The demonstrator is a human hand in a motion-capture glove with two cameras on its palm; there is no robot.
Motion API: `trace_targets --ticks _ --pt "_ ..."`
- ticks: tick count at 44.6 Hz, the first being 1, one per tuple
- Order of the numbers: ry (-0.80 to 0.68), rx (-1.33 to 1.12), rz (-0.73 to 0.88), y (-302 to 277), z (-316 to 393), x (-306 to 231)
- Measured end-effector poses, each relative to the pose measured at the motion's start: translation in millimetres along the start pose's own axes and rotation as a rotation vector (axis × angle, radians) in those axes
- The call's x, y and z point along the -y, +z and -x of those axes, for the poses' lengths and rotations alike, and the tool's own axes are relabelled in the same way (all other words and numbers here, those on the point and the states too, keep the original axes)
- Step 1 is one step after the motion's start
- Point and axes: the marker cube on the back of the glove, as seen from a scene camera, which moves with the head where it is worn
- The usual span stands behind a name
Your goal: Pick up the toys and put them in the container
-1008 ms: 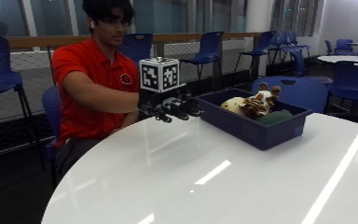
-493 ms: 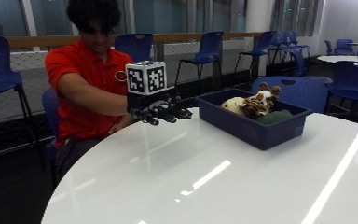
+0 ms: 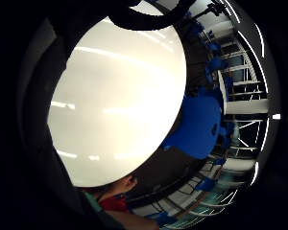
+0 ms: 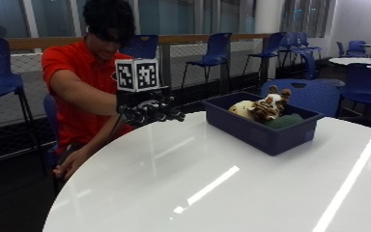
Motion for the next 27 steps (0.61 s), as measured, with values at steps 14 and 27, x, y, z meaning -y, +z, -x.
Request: trace_targets --ticks 14,27 --pt "0.018 -0.007 -0.016 -2 -19 -2" --pt "-0.045 -0.062 -0.03 -1 7 6"
